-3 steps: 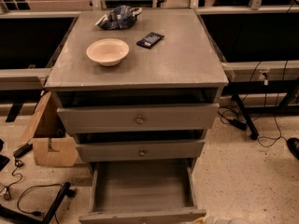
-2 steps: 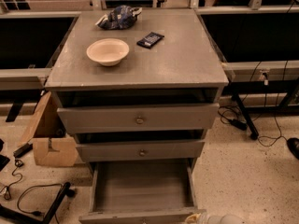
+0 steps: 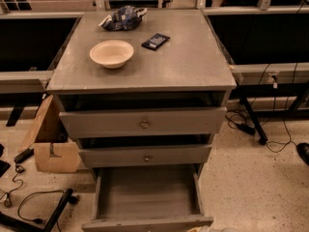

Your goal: Close bottom drawer

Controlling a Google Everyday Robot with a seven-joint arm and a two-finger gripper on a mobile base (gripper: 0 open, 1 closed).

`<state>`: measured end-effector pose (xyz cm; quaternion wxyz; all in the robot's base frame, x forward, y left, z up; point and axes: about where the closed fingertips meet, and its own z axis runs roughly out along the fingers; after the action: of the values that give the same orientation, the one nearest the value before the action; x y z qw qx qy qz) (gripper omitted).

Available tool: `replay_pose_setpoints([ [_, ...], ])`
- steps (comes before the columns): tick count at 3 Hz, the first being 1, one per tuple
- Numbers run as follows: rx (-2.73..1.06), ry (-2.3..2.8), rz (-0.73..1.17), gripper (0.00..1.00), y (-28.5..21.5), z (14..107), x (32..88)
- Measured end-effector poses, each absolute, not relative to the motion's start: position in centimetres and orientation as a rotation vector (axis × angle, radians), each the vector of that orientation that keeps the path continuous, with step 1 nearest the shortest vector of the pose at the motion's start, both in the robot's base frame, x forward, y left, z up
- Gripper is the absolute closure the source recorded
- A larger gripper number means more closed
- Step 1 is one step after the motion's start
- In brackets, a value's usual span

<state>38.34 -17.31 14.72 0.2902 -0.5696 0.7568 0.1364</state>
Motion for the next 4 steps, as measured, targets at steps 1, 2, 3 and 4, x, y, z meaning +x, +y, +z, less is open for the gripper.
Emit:
replay_pose_setpoints([
  [1, -1.491, 1.989, 0.413, 1.00, -15.6, 10.1, 37.8],
  [2, -1.519, 1.892, 0.453, 1.00, -13.0, 7.1, 40.0],
  [3, -1.561, 1.824, 0.485, 1.00, -11.3, 6.2, 42.0],
  [4, -1.581, 1.802, 0.488, 1.00, -10.8, 6.2, 43.0],
])
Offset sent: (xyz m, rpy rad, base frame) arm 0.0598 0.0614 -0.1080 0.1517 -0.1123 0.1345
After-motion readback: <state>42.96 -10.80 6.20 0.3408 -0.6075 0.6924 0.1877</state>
